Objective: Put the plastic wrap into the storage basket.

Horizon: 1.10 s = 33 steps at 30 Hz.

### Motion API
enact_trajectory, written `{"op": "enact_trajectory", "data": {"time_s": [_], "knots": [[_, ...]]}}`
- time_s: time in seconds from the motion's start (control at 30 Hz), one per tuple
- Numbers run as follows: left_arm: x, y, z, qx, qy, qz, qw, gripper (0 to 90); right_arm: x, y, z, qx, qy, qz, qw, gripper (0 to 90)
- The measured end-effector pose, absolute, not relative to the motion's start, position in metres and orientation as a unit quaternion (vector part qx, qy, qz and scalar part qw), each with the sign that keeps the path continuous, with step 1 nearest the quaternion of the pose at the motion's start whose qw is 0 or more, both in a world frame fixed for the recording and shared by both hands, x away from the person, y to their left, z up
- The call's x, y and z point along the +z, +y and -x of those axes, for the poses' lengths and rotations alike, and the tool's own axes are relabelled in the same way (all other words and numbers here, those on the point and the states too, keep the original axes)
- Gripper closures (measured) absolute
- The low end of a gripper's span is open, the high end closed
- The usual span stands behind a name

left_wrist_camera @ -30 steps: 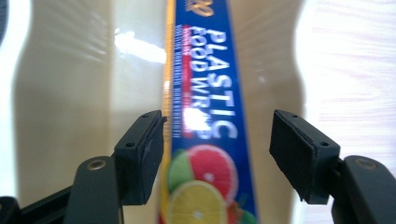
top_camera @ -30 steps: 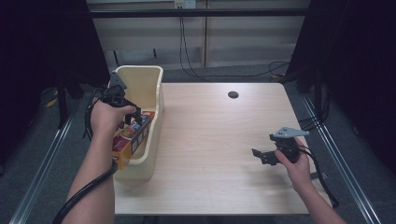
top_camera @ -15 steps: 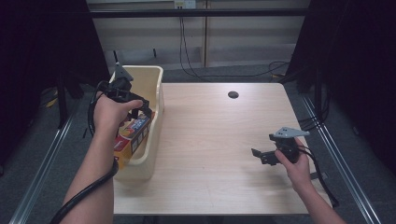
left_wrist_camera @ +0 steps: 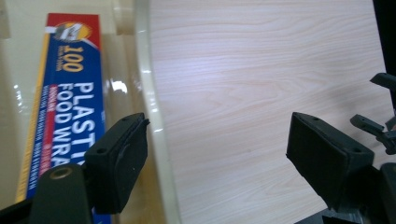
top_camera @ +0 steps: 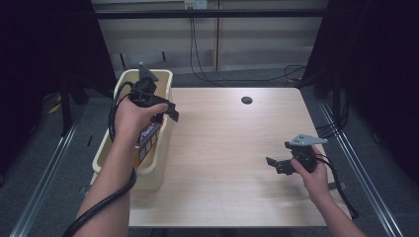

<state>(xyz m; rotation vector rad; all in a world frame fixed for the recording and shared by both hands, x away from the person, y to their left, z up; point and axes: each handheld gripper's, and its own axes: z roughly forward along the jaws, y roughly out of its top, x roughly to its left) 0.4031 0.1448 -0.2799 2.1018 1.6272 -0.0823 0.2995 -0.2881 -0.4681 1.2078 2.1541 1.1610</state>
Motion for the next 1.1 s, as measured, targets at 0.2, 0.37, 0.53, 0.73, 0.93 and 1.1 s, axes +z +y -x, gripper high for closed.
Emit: {"op": "enact_trajectory", "data": {"time_s": [0.2, 0.37, 0.53, 0.73, 0.93, 1.1], "knots": [[-0.284, 0.129, -0.403, -0.031, 0.573, -0.78, 0.25, 17.8, -0.468, -0.287, -0.299, 0.413, 0.775, -0.433, 0.203, 1.7], [-0.293, 0.117, -0.402, -0.028, 0.56, -0.786, 0.26, 15.3, -0.469, -0.286, -0.299, 0.414, 0.776, -0.43, 0.202, 1.7], [-0.307, 0.105, -0.4, -0.038, 0.548, -0.792, 0.267, 14.2, -0.468, -0.284, -0.298, 0.414, 0.779, -0.424, 0.202, 1.7], [-0.317, 0.097, -0.399, -0.04, 0.533, -0.801, 0.271, 13.8, -0.469, -0.283, -0.298, 0.413, 0.782, -0.422, 0.201, 1.7], [-0.327, 0.088, -0.395, -0.043, 0.524, -0.803, 0.278, 13.5, -0.47, -0.282, -0.299, 0.413, 0.782, -0.421, 0.2, 1.7], [-0.335, 0.081, -0.392, -0.039, 0.508, -0.815, 0.278, 13.5, -0.471, -0.28, -0.298, 0.411, 0.785, -0.418, 0.202, 1.7]]}}
